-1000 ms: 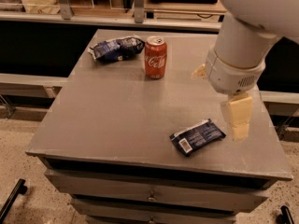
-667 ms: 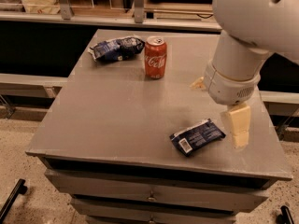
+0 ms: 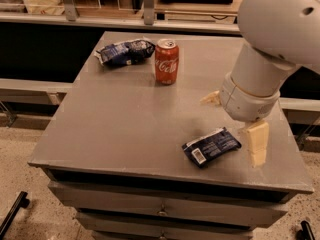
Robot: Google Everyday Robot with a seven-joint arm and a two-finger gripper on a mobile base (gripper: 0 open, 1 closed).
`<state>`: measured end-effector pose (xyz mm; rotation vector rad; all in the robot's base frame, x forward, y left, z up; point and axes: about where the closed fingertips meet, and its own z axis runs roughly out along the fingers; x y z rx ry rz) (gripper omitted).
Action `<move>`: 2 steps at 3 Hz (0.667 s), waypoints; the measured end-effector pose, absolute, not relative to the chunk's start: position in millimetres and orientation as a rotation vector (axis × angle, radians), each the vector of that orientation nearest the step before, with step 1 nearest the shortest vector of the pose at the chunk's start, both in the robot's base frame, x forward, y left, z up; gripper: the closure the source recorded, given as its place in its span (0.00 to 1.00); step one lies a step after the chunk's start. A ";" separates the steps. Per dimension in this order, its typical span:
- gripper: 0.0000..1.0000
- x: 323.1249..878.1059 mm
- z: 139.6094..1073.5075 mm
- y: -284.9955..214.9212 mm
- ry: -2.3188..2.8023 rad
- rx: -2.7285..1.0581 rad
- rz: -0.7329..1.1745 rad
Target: Move rxbar blueberry near coke can
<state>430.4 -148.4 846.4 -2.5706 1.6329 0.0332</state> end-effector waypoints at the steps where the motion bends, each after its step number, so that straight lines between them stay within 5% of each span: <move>1: 0.00 432.7 840.4 -142.9 1.645 -2.540 0.030; 2: 0.00 433.5 836.7 -136.5 1.637 -2.551 0.029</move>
Offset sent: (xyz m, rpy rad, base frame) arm 0.0042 0.0103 -0.0088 0.0283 -0.0254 -0.0360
